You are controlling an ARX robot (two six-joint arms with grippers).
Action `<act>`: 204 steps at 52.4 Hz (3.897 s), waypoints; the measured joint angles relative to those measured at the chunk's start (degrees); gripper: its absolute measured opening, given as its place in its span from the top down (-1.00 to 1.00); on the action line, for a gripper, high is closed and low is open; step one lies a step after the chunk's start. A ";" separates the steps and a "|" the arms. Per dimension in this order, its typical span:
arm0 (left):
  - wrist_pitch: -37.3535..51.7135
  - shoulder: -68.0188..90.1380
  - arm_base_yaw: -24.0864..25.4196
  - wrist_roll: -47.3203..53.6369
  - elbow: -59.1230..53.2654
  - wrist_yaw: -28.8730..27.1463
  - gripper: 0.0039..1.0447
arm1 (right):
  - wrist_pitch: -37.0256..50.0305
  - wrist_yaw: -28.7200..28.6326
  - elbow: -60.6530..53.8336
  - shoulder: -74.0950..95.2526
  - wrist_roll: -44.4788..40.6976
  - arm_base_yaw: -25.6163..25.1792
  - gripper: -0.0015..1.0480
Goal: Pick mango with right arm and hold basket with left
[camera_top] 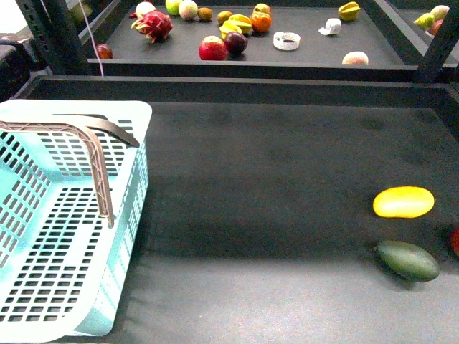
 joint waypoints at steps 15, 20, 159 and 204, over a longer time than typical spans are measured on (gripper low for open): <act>0.00 0.00 0.00 0.00 0.00 0.00 -0.85 | 0.00 0.00 0.00 0.00 0.00 0.00 -0.84; 0.00 0.00 0.00 0.00 0.00 0.00 -0.85 | 0.00 0.00 0.00 0.00 0.00 0.00 -0.84; 37.48 76.81 1.38 -45.44 12.94 -9.79 -0.85 | 0.00 0.00 0.00 0.00 0.00 0.00 -0.84; 47.91 109.50 11.08 -55.39 34.27 -1.64 -0.85 | 0.00 0.00 0.00 0.00 0.00 0.00 -0.84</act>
